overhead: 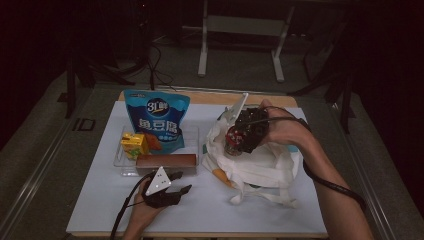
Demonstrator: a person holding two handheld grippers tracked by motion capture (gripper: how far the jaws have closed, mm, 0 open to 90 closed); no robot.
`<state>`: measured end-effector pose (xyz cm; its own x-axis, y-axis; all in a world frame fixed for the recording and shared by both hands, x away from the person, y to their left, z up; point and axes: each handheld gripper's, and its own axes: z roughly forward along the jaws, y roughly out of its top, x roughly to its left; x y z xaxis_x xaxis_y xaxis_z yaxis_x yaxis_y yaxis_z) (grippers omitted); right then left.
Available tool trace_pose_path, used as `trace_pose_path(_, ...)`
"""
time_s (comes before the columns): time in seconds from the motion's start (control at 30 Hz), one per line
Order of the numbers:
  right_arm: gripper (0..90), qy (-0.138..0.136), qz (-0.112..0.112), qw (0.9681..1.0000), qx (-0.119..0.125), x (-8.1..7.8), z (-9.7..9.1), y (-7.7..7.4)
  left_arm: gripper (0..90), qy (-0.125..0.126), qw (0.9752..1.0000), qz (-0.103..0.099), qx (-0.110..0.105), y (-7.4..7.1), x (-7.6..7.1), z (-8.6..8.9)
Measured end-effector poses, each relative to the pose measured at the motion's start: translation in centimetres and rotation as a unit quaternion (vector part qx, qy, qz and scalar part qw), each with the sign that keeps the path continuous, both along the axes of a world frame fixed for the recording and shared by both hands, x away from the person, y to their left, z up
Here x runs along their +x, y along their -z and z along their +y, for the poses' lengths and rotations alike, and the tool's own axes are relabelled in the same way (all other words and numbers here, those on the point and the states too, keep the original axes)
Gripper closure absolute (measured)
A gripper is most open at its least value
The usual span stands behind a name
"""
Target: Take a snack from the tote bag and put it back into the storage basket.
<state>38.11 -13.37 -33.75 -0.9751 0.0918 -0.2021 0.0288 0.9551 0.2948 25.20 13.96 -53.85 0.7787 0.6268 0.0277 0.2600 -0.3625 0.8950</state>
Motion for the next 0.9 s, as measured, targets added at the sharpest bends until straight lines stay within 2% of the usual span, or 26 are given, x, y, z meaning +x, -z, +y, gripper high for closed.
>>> trace_pose_path(0.9, 23.9, -0.033, -0.005, 0.9994, 0.007, -0.6, 2.7, -1.7, 44.7, 0.0, 1.0, 0.001, 0.0, 0.0, 0.0, 0.0)
